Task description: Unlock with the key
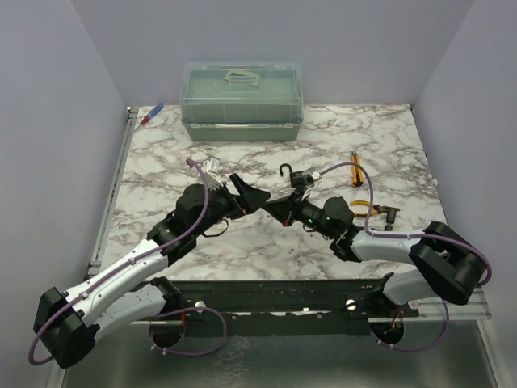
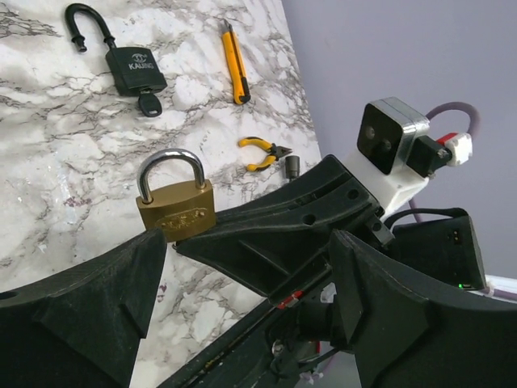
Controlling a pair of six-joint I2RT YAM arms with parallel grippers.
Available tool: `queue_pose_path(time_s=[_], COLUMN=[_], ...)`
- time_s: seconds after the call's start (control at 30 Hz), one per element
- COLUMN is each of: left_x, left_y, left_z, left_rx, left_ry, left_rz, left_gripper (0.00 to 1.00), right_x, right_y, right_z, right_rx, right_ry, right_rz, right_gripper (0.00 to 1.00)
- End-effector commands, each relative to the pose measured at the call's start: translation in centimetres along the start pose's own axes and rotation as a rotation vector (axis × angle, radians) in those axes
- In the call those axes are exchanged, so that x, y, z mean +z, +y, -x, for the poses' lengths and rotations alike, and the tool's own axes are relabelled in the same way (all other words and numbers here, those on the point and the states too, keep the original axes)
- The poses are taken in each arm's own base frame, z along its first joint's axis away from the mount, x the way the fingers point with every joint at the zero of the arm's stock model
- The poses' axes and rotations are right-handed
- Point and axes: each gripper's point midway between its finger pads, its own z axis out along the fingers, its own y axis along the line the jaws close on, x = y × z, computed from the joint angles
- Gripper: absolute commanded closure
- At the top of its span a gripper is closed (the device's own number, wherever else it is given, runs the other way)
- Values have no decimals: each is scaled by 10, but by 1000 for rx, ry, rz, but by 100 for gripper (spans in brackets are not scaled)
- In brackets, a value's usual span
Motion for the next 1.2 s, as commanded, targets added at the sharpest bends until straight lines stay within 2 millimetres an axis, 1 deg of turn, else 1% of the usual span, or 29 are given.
queue_pose_path(time_s=[0.0, 0.1, 0.17, 0.27, 0.37, 0.47, 0.67, 0.77, 0.87, 0.9, 1.1, 1.17], left_x=[7, 12, 13, 11, 11, 16, 27, 31, 33, 34, 41, 43], left_y=[1, 5, 9, 21, 22, 23, 19, 20, 22, 23, 31, 35], left_z=[6, 4, 5, 4, 5, 5, 4, 5, 6, 6, -2, -7], left_rx=[0, -3, -2, -2, -8, -11, -9, -8, -12, -13, -24, -35], left_ry=[-20, -8, -11, -11, -17, -11, 0, -3, -13, -15, 7, 24], left_rz=[37, 62, 86, 151, 160, 166, 160, 167, 176, 181, 202, 208], left_gripper=[15, 19, 20, 20, 20, 20, 25, 27, 31, 34, 69, 79], right_x=[-5, -8, -9, -10, -11, -11, -10, -10, -10, -11, -10, -8], right_y=[11, 11, 10, 8, 8, 8, 7, 7, 6, 6, 4, 3], right_z=[12, 14, 16, 16, 16, 15, 13, 13, 14, 13, 12, 11], right_rx=[-37, -38, -37, -41, -43, -43, -42, -41, -43, -44, -46, -43], right_ry=[-39, -44, -49, -45, -38, -33, -28, -26, -27, -25, -15, -7], right_rz=[45, 40, 28, 13, 12, 12, 11, 11, 4, 2, -9, -16], right_gripper=[100, 100, 100, 100, 100, 100, 100, 100, 100, 100, 100, 100])
